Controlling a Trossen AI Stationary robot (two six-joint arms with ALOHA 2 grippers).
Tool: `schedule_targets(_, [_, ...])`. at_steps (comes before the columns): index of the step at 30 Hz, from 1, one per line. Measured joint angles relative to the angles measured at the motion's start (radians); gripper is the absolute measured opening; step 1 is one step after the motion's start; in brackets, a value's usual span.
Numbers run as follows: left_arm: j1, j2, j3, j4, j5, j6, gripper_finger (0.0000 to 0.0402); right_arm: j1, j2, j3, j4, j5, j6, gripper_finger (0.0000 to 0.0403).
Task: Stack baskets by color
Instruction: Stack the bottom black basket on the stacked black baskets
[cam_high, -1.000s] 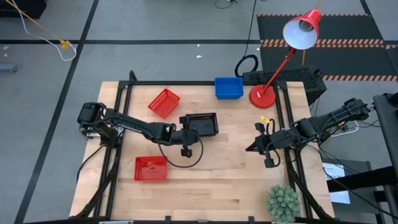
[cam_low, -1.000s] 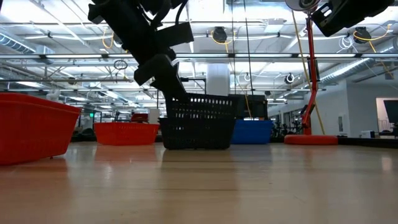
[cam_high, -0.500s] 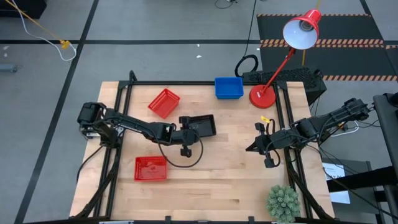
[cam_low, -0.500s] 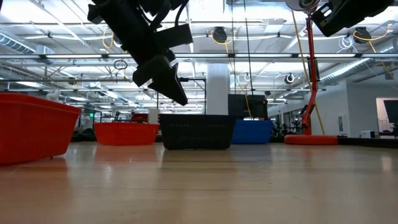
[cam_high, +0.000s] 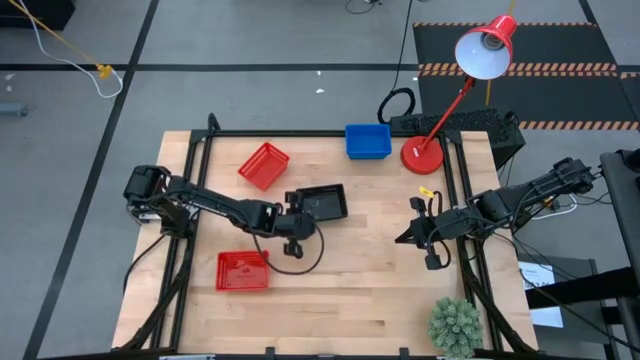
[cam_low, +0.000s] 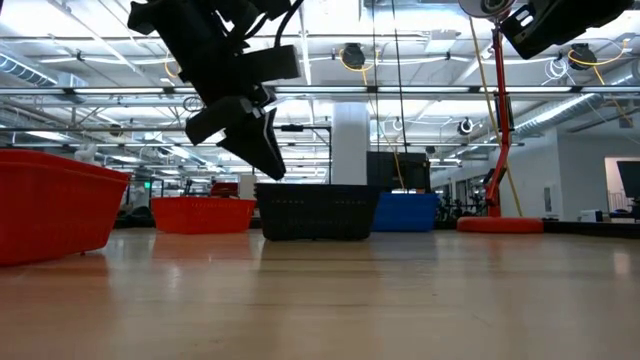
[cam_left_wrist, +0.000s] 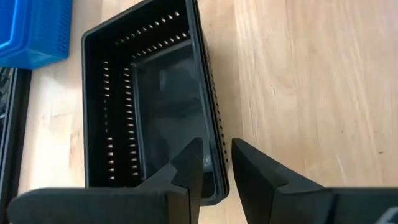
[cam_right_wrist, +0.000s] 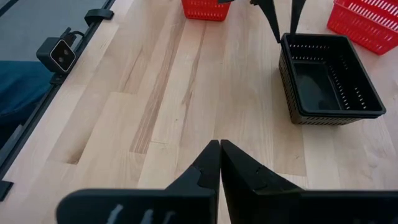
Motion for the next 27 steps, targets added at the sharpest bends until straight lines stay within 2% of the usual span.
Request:
schedule_targets(5, [-0.013, 0.0, 0.0, -0.013, 0.003, 0.003, 0.0079, 0.0, 0.0, 0.0, 0.0, 0.0, 0.0, 0.0006])
schedule_targets(9, [-0.022, -0.008, 0.0, -0.039, 0.012, 0.005, 0.0042, 0.0, 0.0, 0.0, 0.0, 0.0, 0.0, 0.0006])
schedule_targets(13, [-0.021, -0.009, 0.0, -0.066, 0.081, -0.007, 0.0006, 0.0, 0.0, 0.0, 0.0, 0.0, 0.0, 0.0006])
schedule_targets(16, [-0.007, -0.003, 0.0, -0.077, 0.111, -0.033, 0.001, 0.0, 0.0, 0.0, 0.0, 0.0, 0.0, 0.0006])
schedule_targets(27, [0.046, 0.002, -0.035, -0.074, 0.109, -0.072, 0.0012, 0.0, 0.0, 0.0, 0.0, 0.0, 0.001, 0.0006])
